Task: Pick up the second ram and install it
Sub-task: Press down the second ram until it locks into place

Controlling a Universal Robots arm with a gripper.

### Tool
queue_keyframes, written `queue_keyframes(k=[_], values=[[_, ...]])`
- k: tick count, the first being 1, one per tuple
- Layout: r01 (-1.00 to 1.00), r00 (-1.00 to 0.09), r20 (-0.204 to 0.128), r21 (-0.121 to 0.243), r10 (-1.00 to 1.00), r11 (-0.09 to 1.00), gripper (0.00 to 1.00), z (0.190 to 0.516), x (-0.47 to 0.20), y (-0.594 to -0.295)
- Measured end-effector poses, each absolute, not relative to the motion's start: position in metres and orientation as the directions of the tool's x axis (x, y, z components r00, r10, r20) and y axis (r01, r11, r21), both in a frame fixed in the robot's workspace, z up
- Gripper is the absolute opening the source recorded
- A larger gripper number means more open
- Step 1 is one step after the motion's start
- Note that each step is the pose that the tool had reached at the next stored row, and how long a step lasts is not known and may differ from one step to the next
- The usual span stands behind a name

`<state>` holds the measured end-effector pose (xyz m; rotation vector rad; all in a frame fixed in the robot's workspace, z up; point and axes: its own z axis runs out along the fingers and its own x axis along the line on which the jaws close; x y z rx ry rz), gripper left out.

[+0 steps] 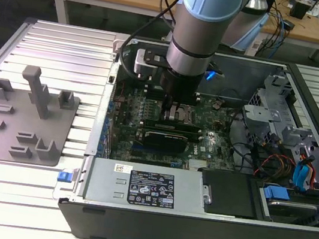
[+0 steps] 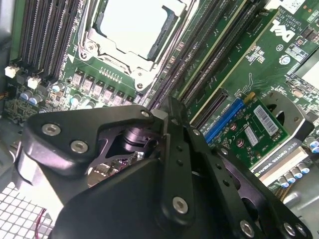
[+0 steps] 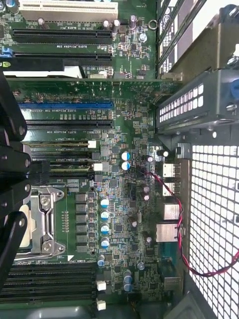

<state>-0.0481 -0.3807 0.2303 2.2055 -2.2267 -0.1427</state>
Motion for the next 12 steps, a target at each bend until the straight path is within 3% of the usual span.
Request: queue_keyframes(k=[12], values=[[-0.998, -0.012, -0.061, 0.067, -0.998, 0.008, 0.08, 0.2281, -0.0481, -0.3807]])
